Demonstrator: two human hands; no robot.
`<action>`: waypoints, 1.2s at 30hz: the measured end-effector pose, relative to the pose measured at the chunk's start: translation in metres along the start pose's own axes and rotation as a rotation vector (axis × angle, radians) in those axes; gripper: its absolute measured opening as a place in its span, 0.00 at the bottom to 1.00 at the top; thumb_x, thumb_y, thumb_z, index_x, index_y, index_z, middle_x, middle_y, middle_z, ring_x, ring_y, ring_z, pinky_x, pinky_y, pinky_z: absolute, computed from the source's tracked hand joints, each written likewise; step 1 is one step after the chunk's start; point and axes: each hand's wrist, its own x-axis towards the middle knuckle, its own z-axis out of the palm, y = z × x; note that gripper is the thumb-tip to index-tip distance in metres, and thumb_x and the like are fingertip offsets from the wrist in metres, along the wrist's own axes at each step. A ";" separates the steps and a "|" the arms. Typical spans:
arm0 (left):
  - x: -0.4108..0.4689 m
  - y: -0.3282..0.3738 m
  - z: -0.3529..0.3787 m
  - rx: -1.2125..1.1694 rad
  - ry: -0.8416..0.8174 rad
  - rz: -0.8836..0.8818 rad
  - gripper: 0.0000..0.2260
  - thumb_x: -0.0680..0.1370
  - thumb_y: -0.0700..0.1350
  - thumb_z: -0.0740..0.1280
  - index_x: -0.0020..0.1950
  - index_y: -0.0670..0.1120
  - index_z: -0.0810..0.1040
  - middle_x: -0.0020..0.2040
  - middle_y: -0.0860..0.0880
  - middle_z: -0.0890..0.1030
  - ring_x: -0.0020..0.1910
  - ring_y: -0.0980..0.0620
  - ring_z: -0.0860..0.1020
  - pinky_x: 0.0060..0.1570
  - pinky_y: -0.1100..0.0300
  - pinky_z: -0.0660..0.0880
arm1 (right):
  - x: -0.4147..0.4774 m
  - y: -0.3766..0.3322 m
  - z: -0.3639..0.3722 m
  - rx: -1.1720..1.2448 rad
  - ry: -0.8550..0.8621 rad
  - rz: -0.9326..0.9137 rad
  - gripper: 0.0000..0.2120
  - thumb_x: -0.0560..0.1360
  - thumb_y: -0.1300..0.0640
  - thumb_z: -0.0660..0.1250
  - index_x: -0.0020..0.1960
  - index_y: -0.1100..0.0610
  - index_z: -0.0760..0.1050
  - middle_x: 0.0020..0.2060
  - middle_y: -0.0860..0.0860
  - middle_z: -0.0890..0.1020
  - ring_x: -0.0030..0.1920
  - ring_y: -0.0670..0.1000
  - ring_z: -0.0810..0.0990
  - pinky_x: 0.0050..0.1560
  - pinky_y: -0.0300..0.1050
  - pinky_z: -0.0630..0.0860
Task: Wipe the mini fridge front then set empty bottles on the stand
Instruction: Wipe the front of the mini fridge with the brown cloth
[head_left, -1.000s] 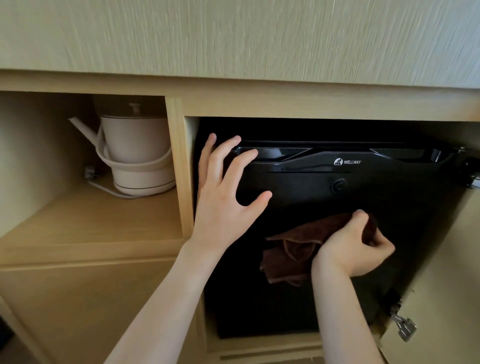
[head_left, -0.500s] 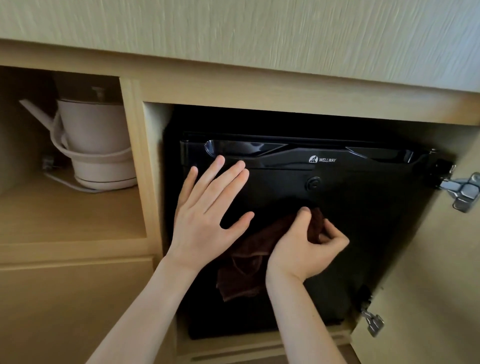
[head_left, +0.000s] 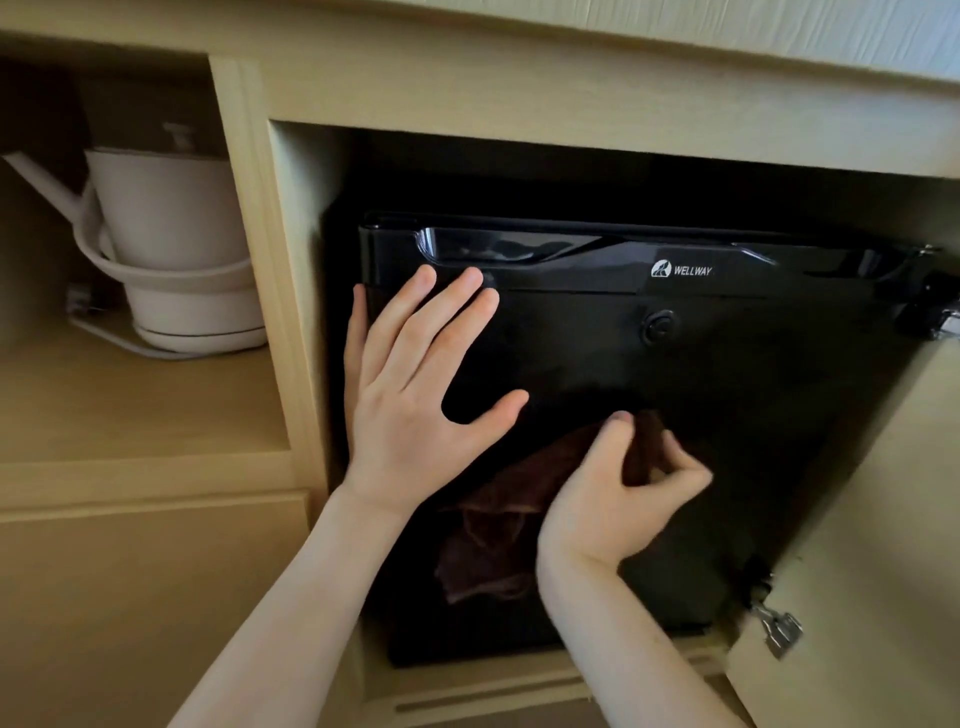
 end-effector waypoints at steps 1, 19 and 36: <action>0.000 0.000 -0.001 0.006 -0.006 0.004 0.28 0.73 0.55 0.76 0.70 0.46 0.75 0.71 0.50 0.72 0.76 0.50 0.64 0.65 0.32 0.68 | -0.010 0.005 -0.002 -0.020 -0.029 0.038 0.15 0.69 0.37 0.68 0.51 0.37 0.67 0.43 0.40 0.77 0.40 0.35 0.78 0.37 0.37 0.72; -0.002 0.007 0.004 0.194 0.031 0.062 0.26 0.74 0.53 0.73 0.69 0.44 0.77 0.70 0.44 0.75 0.75 0.45 0.66 0.77 0.44 0.53 | 0.025 0.018 -0.008 -0.063 0.040 -0.071 0.18 0.68 0.40 0.67 0.55 0.39 0.67 0.49 0.41 0.78 0.47 0.40 0.79 0.45 0.40 0.76; -0.004 0.002 0.009 0.209 0.085 0.089 0.27 0.74 0.55 0.72 0.70 0.46 0.76 0.70 0.46 0.75 0.75 0.46 0.66 0.77 0.46 0.54 | 0.016 0.030 -0.020 -0.135 -0.001 -0.100 0.13 0.68 0.40 0.65 0.49 0.38 0.65 0.46 0.42 0.79 0.45 0.46 0.81 0.45 0.48 0.75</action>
